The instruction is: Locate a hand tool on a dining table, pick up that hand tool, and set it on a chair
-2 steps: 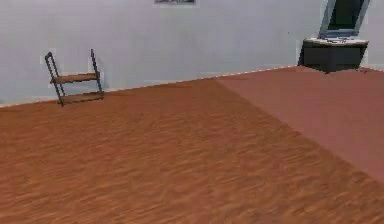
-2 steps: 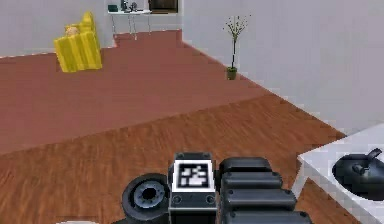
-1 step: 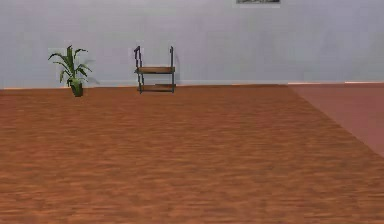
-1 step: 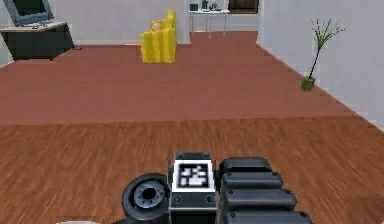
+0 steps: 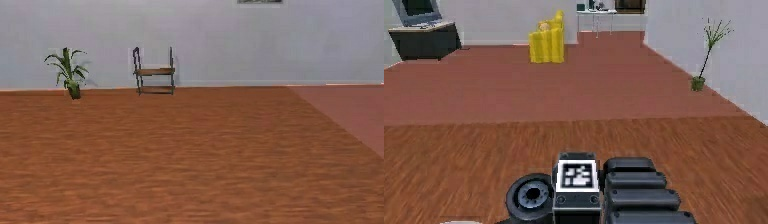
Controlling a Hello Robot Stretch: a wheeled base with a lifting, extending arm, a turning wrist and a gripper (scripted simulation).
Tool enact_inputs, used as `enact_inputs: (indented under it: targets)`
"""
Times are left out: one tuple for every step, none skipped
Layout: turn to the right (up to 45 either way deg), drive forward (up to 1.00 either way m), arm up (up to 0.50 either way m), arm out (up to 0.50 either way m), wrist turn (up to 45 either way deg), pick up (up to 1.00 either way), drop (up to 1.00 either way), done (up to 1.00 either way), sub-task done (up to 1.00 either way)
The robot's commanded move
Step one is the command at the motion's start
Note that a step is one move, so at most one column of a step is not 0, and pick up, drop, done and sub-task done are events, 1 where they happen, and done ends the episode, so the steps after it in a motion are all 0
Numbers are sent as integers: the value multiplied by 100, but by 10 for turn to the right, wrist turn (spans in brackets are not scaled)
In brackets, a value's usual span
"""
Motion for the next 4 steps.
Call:
enact_inputs:
  targets:
    - [-450, 0, 0, 0, 0, 0, 0, 0, 0]
    - [-420, 0, 0, 0, 0, 0, 0, 0, 0]
    - [0, 70, 0, 0, 0, 0, 0, 0, 0]
    - [-360, 0, 0, 0, 0, 0, 0, 0, 0]
